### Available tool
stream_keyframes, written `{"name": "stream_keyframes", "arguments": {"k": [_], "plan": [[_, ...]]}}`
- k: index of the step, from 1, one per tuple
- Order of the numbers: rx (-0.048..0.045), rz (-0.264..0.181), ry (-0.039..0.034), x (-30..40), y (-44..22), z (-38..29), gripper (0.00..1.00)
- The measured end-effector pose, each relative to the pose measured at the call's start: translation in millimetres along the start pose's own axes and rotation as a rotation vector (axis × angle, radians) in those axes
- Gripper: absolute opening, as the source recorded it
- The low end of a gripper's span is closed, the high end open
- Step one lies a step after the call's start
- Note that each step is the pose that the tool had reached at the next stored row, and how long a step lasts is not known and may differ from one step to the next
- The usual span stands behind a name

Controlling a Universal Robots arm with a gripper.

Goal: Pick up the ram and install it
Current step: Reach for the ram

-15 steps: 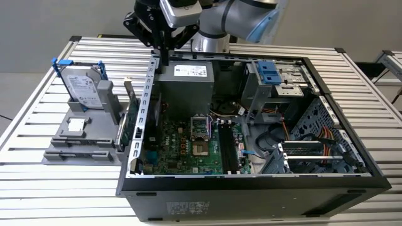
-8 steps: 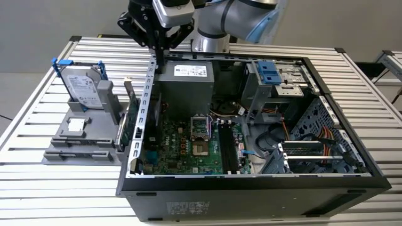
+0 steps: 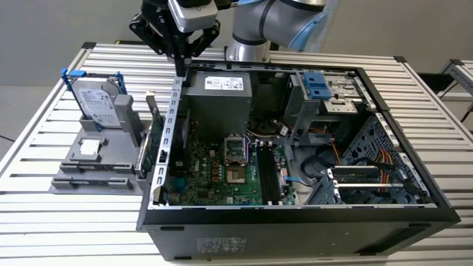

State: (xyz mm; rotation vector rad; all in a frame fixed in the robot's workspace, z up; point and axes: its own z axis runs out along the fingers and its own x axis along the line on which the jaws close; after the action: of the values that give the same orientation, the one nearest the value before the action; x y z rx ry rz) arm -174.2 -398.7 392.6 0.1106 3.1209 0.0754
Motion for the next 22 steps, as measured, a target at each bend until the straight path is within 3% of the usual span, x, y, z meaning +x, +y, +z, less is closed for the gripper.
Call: {"name": "stream_keyframes", "arguments": {"k": [22], "plan": [[0.0006,0.000,0.0075,35.2,-2.5,-0.7,0.00]]}}
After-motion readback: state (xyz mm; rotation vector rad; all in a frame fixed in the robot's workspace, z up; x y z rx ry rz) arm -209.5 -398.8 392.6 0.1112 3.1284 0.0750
